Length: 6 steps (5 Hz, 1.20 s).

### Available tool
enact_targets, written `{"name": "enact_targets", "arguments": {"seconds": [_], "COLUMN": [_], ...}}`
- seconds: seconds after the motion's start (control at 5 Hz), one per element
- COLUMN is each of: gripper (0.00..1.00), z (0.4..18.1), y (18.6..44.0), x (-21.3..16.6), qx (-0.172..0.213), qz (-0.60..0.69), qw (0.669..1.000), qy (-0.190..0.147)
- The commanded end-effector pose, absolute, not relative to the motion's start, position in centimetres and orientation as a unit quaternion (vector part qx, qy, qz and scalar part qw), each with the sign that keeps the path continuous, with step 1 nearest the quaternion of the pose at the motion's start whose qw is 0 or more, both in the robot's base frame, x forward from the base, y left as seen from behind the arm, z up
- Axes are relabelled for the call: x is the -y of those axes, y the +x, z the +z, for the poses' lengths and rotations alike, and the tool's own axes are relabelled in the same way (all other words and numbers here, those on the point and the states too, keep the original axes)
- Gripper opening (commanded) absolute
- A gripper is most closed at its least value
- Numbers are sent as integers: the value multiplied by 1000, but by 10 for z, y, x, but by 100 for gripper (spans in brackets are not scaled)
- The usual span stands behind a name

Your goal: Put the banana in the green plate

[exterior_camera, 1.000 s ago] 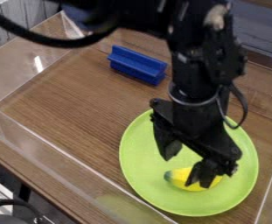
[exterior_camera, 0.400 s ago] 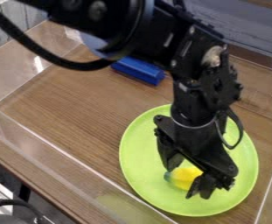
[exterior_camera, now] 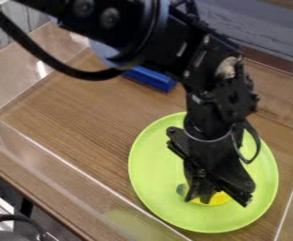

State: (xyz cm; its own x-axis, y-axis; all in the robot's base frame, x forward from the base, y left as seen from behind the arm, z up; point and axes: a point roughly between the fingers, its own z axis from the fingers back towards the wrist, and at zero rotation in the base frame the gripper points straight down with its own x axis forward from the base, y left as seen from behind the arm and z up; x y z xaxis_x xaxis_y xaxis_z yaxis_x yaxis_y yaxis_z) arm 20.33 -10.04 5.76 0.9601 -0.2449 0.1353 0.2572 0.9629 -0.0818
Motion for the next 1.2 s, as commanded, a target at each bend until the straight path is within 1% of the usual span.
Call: {"name": "enact_targets", "arguments": {"seconds": [0.0,0.2,0.4,0.6,0.8,1.0], "gripper": [0,0,0,0,0,0], "z": [73,89,121,153,178,172], "y": [211,216,227,243,257,241], "x": [96,89,75,51,20,36], "qx": [69,71,85,96,102,100], "qz": [-119,-103,-76,-59,-54,-78], "qw": [989,991,993,993,993,992], "qy": [-48,-45,-38,-30,-22,-19]}}
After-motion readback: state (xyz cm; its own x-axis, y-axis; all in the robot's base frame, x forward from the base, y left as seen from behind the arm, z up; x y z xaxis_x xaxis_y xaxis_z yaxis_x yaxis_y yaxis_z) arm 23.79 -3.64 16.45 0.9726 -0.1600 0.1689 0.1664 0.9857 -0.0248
